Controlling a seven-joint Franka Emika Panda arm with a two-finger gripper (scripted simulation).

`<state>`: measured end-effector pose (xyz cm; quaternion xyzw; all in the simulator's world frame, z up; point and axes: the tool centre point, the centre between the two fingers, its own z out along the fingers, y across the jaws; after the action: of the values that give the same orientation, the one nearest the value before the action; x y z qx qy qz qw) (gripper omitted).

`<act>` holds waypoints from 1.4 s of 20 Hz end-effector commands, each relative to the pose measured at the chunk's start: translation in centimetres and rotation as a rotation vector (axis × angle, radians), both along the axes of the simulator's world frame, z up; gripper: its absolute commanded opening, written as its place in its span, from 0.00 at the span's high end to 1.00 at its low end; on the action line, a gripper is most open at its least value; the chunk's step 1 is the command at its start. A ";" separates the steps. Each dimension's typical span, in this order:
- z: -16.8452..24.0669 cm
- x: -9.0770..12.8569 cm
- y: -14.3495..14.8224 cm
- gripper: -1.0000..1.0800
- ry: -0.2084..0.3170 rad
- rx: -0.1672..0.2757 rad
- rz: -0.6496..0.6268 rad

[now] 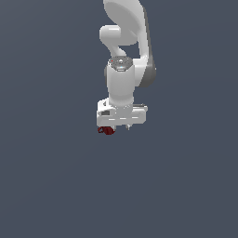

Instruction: Pick up the object and move it to a goal position.

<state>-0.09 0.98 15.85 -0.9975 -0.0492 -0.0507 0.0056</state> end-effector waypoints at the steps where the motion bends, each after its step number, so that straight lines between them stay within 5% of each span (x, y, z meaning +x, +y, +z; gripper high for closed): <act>1: -0.7 -0.4 0.3 0.38 -0.024 0.003 0.020; 15: -4.1 -3.5 0.9 0.38 -0.180 -0.019 0.133; 28: -5.7 -7.8 -0.3 0.38 -0.318 -0.114 0.223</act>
<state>-7.32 0.83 10.19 -0.9669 -0.1564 -0.1961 -0.0462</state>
